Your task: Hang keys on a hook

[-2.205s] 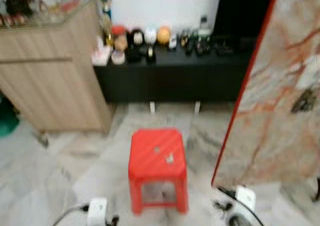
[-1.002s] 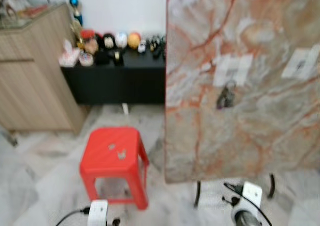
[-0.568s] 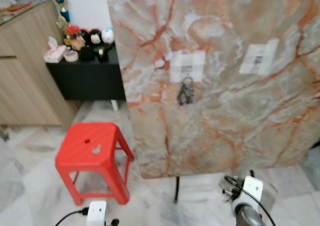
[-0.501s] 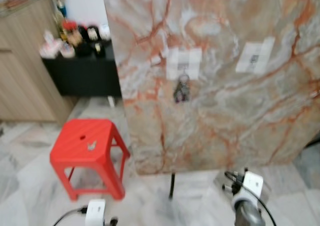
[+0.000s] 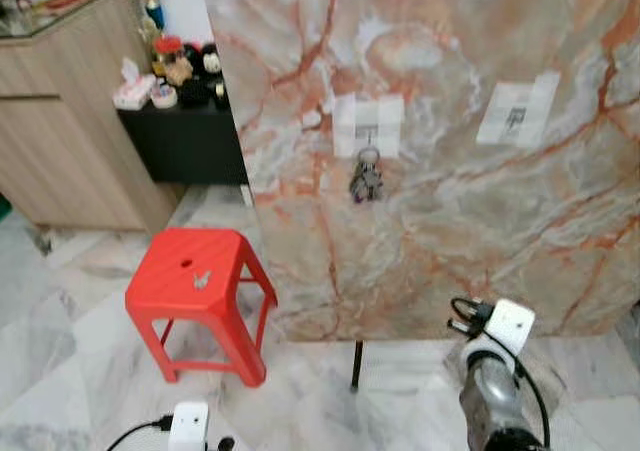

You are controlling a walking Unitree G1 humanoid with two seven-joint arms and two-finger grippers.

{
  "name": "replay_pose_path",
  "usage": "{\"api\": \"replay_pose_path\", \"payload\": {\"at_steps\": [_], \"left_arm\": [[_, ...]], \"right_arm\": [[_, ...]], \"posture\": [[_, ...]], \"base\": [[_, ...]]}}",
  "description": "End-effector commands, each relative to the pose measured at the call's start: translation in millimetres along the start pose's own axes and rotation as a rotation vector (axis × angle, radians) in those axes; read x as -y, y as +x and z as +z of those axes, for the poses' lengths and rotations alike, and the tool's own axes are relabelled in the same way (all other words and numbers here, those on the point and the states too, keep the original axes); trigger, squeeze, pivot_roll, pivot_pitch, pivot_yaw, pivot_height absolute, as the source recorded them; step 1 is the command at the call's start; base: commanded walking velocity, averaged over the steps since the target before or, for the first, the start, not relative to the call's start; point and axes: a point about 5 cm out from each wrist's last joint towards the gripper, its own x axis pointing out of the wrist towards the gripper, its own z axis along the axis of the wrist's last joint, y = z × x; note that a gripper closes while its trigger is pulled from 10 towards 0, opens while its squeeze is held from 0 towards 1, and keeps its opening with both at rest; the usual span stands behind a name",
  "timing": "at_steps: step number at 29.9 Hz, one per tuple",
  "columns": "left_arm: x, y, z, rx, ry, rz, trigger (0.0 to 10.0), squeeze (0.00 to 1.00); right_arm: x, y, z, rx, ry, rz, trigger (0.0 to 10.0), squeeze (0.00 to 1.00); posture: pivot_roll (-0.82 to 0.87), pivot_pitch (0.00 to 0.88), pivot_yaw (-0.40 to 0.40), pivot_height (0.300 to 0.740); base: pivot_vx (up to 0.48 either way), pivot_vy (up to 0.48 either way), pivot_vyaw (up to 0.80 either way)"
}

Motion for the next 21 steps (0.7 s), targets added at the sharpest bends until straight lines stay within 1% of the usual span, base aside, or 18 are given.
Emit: {"api": "replay_pose_path", "payload": {"at_steps": [1, 3, 5, 6, 8, 10, 14, 15, 17, 21], "left_arm": [[-2.3, -0.9, -1.7, -0.003, 0.004, 0.010, 10.0, 0.00], [-2.4, -1.1, -2.0, -0.001, 0.006, 0.010, 10.0, 0.00], [-2.6, -1.2, -2.0, 0.001, 0.010, 0.012, 10.0, 0.00], [-2.3, -1.4, -2.3, 0.002, 0.014, 0.012, 10.0, 0.00], [-2.1, -1.4, -2.4, 0.003, 0.016, 0.012, 10.0, 0.00], [-0.1, -1.2, -2.2, 0.006, 0.019, 0.010, 10.0, 0.00], [2.8, -0.9, -2.0, 0.008, 0.027, 0.004, 10.0, 0.00], [2.0, -1.1, -2.7, 0.004, 0.017, 0.011, 10.0, 0.00], [1.8, -1.2, -3.2, 0.002, 0.013, 0.013, 10.0, 0.00], [-0.2, -1.9, -5.1, -0.005, 0.011, 0.023, 10.0, 0.00]], "right_arm": [[-6.5, 2.5, 12.6, 0.065, -0.002, 0.001, 10.0, 0.00], [-6.5, 3.0, 15.5, 0.082, 0.005, -0.005, 10.0, 0.00], [-8.8, 2.5, 16.0, 0.089, 0.011, 0.015, 10.0, 0.00], [-12.0, 1.4, 15.4, 0.092, -0.001, 0.038, 10.0, 0.00], [-13.0, 0.8, 15.0, 0.095, -0.007, 0.046, 10.0, 0.00], [-17.6, -1.9, 13.2, 0.107, -0.038, 0.080, 10.0, 0.00], [-23.6, -4.3, 14.1, 0.129, -0.067, 0.108, 10.0, 0.00], [-24.1, -3.5, 15.4, 0.124, -0.037, 0.097, 10.0, 0.00], [-23.9, -3.2, 16.1, 0.123, -0.027, 0.094, 10.0, 0.00], [-28.1, -0.2, 31.0, 0.192, -0.044, 0.124, 10.0, 0.00]], "posture": [[0.01, 0.000, 0.019, 0.706], [0.00, 0.000, 0.018, 0.706], [0.00, 0.000, 0.018, 0.706], [0.00, 0.000, 0.018, 0.706], [0.00, 0.000, 0.017, 0.706], [0.00, 0.000, 0.015, 0.706], [-0.01, 0.000, 0.013, 0.706], [-0.01, 0.000, 0.011, 0.706], [-0.01, 0.000, 0.009, 0.706], [-0.01, 0.000, 0.004, 0.706]], "base": [[0.000, 0.000, 0.00], [0.000, 0.000, 0.00], [0.000, 0.000, 0.00], [0.000, 0.000, 0.00], [0.000, 0.000, 0.00], [0.000, 0.000, 0.00], [0.000, -0.461, 0.00], [0.000, -0.480, 0.00], [0.000, -0.360, 0.00], [0.000, 0.000, 0.00]]}}
